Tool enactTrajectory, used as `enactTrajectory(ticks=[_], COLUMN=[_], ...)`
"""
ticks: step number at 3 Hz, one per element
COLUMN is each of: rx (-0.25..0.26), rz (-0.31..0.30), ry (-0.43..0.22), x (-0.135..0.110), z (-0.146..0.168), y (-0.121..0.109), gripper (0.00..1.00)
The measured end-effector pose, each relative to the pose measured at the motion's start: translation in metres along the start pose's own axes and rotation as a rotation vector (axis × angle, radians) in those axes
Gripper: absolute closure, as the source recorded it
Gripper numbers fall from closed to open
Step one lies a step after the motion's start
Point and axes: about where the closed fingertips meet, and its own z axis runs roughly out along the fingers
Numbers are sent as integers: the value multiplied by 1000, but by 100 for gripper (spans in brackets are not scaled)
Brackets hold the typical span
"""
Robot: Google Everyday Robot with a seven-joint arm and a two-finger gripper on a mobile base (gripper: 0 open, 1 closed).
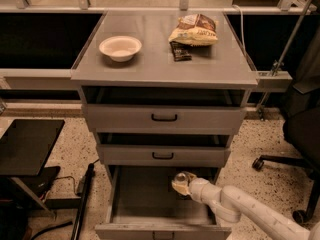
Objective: Place pepsi can into bottom drawer
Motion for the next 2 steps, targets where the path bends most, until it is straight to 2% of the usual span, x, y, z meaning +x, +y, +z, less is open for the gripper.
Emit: enactTrajectory(ticks=[2], rx=[18], rz=[99], ry=[132], x=[108], z=[42], y=[-7], gripper=[100])
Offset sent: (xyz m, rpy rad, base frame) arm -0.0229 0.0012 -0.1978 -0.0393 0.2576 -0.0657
